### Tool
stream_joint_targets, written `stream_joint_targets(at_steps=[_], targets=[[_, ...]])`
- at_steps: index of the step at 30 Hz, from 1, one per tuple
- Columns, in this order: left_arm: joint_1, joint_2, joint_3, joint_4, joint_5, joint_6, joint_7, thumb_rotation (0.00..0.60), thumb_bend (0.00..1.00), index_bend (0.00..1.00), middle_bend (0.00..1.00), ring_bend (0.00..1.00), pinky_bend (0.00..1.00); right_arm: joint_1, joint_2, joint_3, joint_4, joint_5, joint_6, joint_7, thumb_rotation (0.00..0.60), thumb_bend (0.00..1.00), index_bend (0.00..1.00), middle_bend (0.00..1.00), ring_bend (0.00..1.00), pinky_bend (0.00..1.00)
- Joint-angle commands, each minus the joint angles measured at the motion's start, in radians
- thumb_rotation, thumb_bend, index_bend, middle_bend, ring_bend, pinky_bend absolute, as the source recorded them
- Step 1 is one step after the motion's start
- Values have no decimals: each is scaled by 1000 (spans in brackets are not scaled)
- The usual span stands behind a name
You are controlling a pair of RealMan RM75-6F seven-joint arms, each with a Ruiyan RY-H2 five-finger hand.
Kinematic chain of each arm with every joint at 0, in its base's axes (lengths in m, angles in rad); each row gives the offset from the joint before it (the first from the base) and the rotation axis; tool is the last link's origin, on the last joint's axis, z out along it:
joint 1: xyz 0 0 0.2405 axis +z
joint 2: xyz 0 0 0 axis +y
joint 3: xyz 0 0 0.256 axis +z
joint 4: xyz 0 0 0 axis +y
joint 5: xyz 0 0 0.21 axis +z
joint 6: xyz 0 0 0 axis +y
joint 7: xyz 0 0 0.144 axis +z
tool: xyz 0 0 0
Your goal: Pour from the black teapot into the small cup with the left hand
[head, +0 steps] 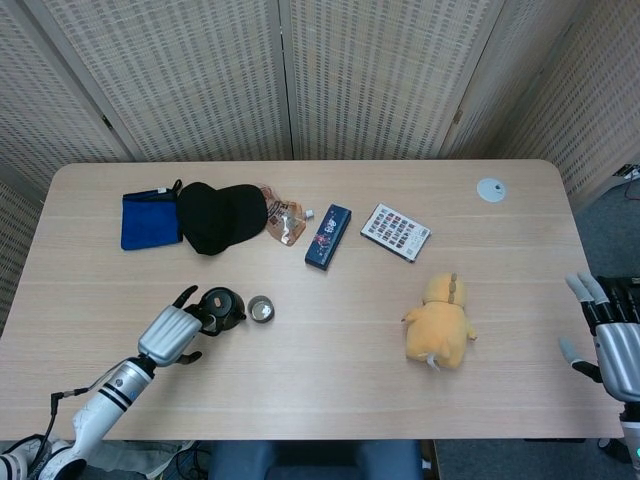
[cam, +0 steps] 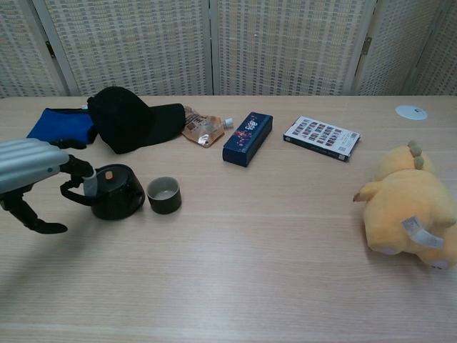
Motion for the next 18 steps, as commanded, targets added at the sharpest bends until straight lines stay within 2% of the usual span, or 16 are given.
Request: stream_joint_targets(at_steps=[1, 18], targets=[[0, -1, 2, -1, -3, -4, 3, 600, 212, 444, 366, 361, 0, -1, -1, -1, 1, 0, 0, 0, 600, 289, 0, 41, 0, 10], [-2, -9, 6, 5, -9, -15, 3, 600, 212, 448, 408, 380, 0, -3, 0, -2, -4, 4, 0, -8, 600, 289, 0, 42, 0, 10]])
